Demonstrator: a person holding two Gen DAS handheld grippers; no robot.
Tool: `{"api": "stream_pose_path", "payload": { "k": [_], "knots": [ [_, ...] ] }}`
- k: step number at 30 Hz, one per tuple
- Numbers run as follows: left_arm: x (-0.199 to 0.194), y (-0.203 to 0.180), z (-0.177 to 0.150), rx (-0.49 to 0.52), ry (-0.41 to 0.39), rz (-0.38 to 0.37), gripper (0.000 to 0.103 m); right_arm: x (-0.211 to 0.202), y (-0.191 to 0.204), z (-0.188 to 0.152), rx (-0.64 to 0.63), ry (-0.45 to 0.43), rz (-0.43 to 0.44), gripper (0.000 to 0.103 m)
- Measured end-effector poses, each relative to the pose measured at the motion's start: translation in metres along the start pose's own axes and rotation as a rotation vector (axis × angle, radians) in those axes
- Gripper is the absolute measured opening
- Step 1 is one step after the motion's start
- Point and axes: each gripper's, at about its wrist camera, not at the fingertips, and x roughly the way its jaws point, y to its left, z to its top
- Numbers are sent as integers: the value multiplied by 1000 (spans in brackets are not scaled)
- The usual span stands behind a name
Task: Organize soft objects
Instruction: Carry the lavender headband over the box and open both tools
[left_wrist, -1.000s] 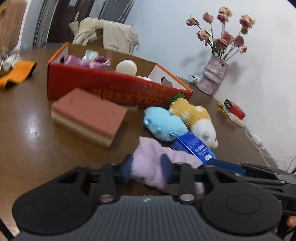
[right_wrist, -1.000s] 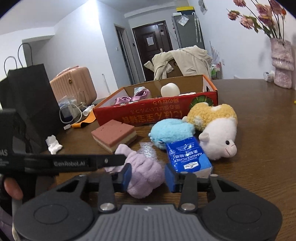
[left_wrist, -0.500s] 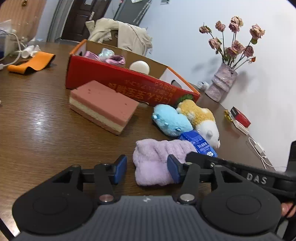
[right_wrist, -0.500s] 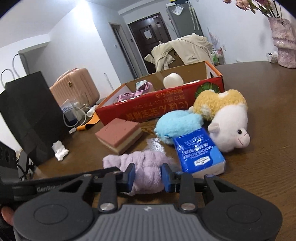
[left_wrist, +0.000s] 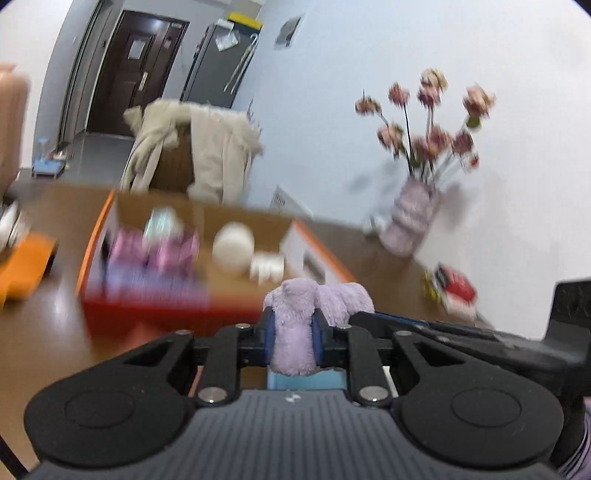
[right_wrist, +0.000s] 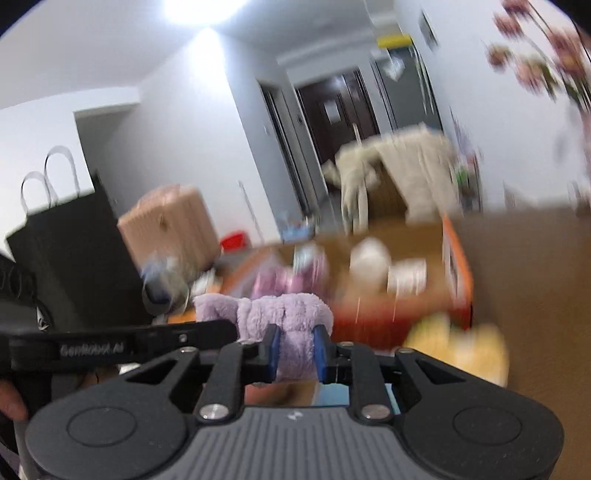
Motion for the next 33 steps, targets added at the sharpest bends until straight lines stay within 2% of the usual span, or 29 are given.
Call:
{"api": "stream_pose_path", "payload": {
  "k": [3,5,7,10,12,14,15,16,17,18,20,21,24,27,29,30,32,33],
  "knots": [
    [61,0,61,17,11,-45,21,28,-16,54,-66,-81,-94,19],
    [107,1,86,15,35,-57,21,52,-29,83,-105,-94,-153,18],
    [160,17,104,-54,86,-65,21,85,-46,105,-157,-65,-227,17],
    [228,41,111,-161,203,-72,21,138,-71,121,-232,39,-302,17],
    [261,52,107,-175,247,-3,23,177,-87,123,-273,133,-329,15],
    [284,59,101,-148,306,128,27,209,-96,118,-300,215,-335,8],
    [286,62,98,-125,296,167,27,221,-99,115,-305,244,-326,7],
    [285,63,97,-104,269,188,36,232,-100,112,-311,268,-323,6],
    [282,66,98,-103,251,204,49,240,-101,108,-319,290,-330,10],
    [279,69,100,-116,250,208,71,245,-105,106,-310,303,-342,13],
    [268,70,104,-124,243,197,70,250,-108,102,-281,328,-338,15],
    [262,68,107,-107,245,191,67,248,-110,102,-263,323,-324,15],
    [235,55,118,-56,208,193,67,234,-107,108,-231,308,-290,23],
    [195,36,131,-3,164,199,68,198,-98,127,-235,244,-299,29],
    [161,23,135,46,132,194,68,166,-90,139,-234,203,-280,38],
    [141,15,135,80,112,185,69,149,-86,144,-238,181,-274,39],
    [102,0,129,159,66,173,73,112,-76,150,-251,127,-266,51],
    [82,-6,123,191,43,183,76,94,-70,151,-255,107,-263,53]
  ]
}}
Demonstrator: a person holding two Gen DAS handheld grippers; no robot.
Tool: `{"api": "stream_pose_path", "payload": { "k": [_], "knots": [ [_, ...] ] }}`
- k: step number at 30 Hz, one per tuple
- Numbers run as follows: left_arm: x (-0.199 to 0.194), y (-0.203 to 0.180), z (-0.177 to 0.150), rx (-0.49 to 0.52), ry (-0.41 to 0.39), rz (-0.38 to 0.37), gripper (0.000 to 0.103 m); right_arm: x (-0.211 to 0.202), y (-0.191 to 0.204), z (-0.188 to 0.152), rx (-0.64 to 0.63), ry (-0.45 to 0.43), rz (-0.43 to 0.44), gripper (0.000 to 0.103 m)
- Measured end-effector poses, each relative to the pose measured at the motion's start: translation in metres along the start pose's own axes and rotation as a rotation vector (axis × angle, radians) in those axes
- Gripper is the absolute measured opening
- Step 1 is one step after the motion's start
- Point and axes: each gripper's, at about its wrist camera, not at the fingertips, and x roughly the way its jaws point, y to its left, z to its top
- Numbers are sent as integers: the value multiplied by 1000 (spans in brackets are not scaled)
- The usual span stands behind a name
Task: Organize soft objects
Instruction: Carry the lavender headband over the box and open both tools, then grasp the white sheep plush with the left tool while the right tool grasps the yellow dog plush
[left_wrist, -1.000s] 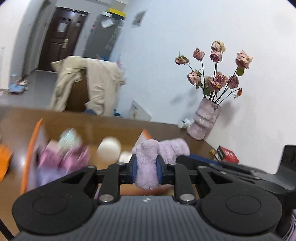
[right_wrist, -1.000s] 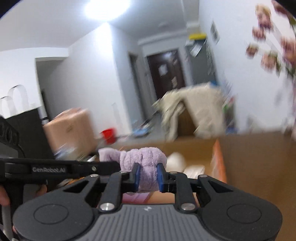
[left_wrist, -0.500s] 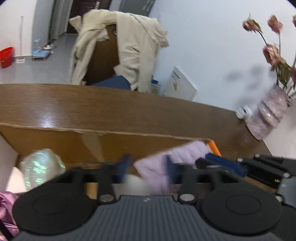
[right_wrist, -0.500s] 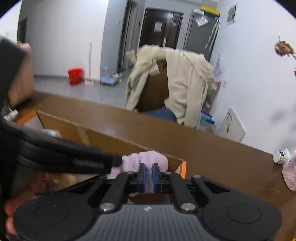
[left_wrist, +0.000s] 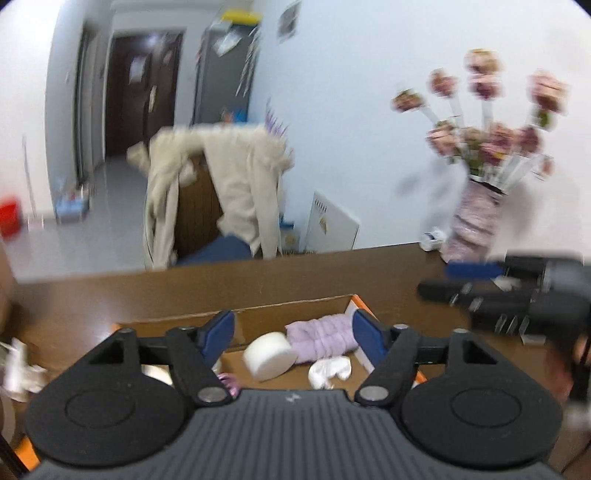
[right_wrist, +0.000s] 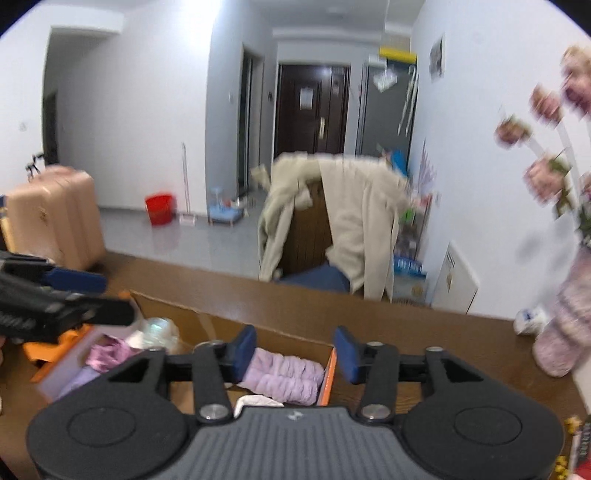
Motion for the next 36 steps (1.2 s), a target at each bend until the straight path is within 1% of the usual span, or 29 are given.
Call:
{"api": "stream_pose_path", "payload": {
  "k": [1,4,6,9,12,14,17,19,21,22,24,26,28,31,34,36],
  "knots": [
    [-17,-3,-5,16,-18,20,78,-20,1,-1,-1,-22,1,54],
    [-67,-8,-22,59,-57,67,80,-68,4,-7,1,-61,2,55],
    [-91,-11,-32,66,-76,90,83,-96,6,-14,6,-82,-2,56],
    [-123,-14,-53,72,-102,133,84,-131,14,-36,24,-108,-2,59],
    [-154,-20,-89,72,-160,184,92,-167,27,-68,29,-146,12,66],
    [-171,-25,-117,74,-178,212,92,-186,39,-99,27,-165,38,69],
    [-196,-35,-165,81,-194,218,98,-210,57,-145,45,-186,47,72],
    [-209,-41,-194,89,-200,204,100,-220,69,-173,69,-197,49,76],
    [-220,-46,-217,83,-199,195,102,-228,80,-200,101,-193,40,76],
    [-225,-49,-228,77,-199,203,102,-232,84,-214,117,-187,35,76],
    [-232,-53,-245,67,-196,202,103,-236,88,-235,148,-162,40,79],
    [-236,-57,-253,45,-194,182,103,-239,90,-250,156,-130,54,79],
    [-236,-60,-254,42,-191,166,103,-240,88,-258,146,-103,42,79],
    [-231,-64,-249,49,-196,158,103,-241,79,-258,183,-113,9,79],
    [-226,-64,-247,33,-187,131,103,-238,74,-260,204,-105,22,79],
    [-221,-66,-246,33,-182,129,103,-232,72,-260,200,-91,20,79]
  ]
}}
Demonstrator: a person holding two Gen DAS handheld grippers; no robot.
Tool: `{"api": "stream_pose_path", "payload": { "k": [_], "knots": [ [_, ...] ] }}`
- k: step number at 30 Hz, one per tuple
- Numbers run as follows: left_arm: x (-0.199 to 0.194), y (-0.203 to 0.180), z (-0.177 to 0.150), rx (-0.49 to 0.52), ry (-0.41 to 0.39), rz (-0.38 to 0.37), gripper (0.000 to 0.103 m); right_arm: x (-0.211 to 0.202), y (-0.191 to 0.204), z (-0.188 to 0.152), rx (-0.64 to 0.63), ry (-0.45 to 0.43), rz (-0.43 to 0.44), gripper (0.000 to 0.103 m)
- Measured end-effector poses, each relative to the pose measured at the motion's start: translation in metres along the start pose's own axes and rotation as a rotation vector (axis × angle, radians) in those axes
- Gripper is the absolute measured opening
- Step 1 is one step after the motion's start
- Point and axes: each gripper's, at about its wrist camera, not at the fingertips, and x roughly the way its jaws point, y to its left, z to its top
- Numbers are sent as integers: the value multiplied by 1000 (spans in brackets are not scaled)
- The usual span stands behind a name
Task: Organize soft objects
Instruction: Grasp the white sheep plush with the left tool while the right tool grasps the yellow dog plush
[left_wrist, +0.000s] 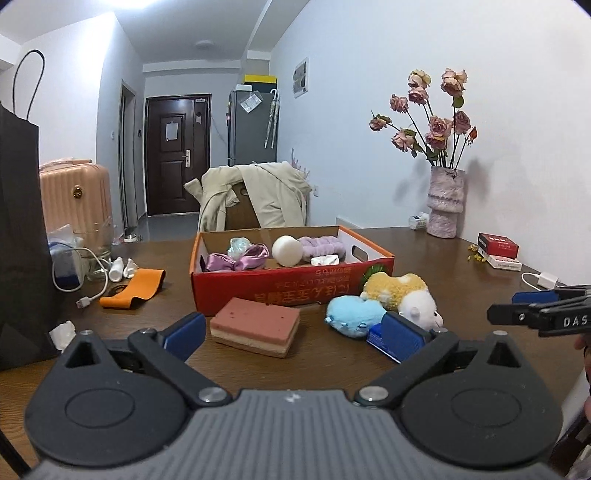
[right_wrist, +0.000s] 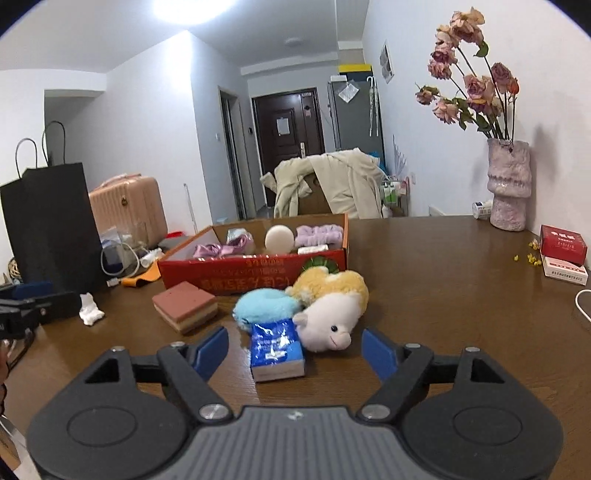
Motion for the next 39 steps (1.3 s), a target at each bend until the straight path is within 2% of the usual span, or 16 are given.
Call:
{"api": "stream_pose_path", "payload": {
  "k": [7,12,15,18,22,23,25,27,29,31,32,34,36,39],
  "knots": [
    [31,-13,5,-18,38,-25,103,22,-14,6,3,31,2,79],
    [72,-50,12,1,64,-104,103,57,-35,32,-31,36,0,78],
    [100,-81,13,43,92,-151,103,93,-57,59,-30,43,77,77],
    [127,-110,12,92,114,-177,102,138,-77,81,-25,84,173,72],
    [172,-142,9,111,194,-174,83,187,-90,86,-53,144,243,69],
    [182,-148,6,108,217,-181,81,197,-93,83,-50,171,259,62],
    [201,-155,-1,116,270,-145,67,208,-99,74,-42,224,276,47],
    [209,-156,-6,111,290,-136,67,203,-114,68,24,211,297,47],
    [210,-156,-6,106,278,-130,66,194,-128,63,96,200,278,44],
    [213,-154,-5,88,277,-142,58,186,-142,58,163,192,271,43],
    [215,-153,-4,77,280,-146,58,183,-146,56,191,188,267,43],
    [217,-151,-3,57,278,-152,58,177,-149,51,200,174,260,42],
    [222,-146,-1,-3,291,-177,57,175,-151,49,217,170,261,42],
    [229,-146,2,-117,337,-192,51,177,-151,44,236,159,261,41]
  ]
}}
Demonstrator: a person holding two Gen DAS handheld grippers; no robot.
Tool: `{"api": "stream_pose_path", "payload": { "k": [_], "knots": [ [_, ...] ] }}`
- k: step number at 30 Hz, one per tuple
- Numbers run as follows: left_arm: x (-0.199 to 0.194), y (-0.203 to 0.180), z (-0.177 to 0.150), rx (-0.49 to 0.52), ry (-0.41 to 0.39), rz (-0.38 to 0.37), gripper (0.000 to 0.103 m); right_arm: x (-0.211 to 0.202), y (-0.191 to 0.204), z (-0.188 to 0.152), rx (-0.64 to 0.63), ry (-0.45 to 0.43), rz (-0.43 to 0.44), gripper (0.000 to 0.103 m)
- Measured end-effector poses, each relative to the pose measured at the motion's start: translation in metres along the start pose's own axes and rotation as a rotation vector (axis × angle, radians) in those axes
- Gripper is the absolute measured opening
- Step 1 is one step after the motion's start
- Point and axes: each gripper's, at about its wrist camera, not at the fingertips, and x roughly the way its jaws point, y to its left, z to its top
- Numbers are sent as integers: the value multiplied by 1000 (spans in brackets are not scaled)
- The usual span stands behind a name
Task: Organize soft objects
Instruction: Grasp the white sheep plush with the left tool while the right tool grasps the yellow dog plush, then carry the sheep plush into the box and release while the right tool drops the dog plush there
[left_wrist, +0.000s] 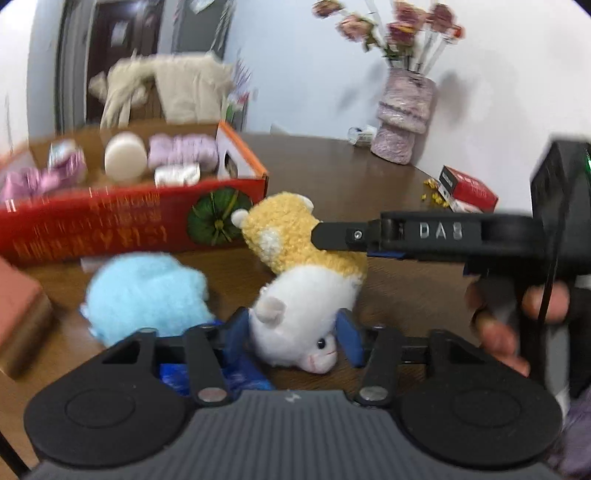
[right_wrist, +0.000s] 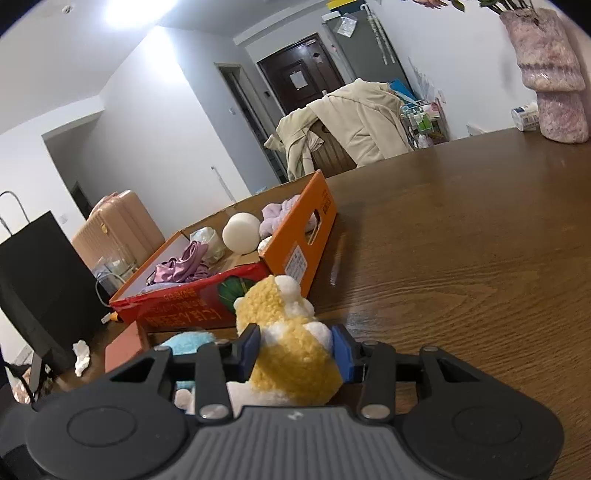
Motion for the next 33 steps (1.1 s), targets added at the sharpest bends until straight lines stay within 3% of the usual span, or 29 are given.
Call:
{"api": "stream_pose_path", "payload": {
  "k": [5,11,17,20,24,27,33],
  "knots": [
    [3,10,1,-128,12,-34,51,-2,-1,-1,12,-14,-11,41],
    [4,7,-1,-121,37,-68,52,-23,-5,-12,85,-42,-51,41],
    [3,6,-5,-153,24,-131,44,-34,-12,-23,143,-74,-59,40],
    [-11,4,0,-168,-22,-149,43,-42,-5,-20,144,-99,-52,39],
    [-41,13,22,-148,-159,-170,43,-52,14,2,132,-174,-10,39],
    [-47,37,48,-155,-216,-173,43,-38,29,30,113,-195,27,39],
    [-18,99,103,-197,-199,-138,43,35,52,80,108,-187,21,38]
  ]
}}
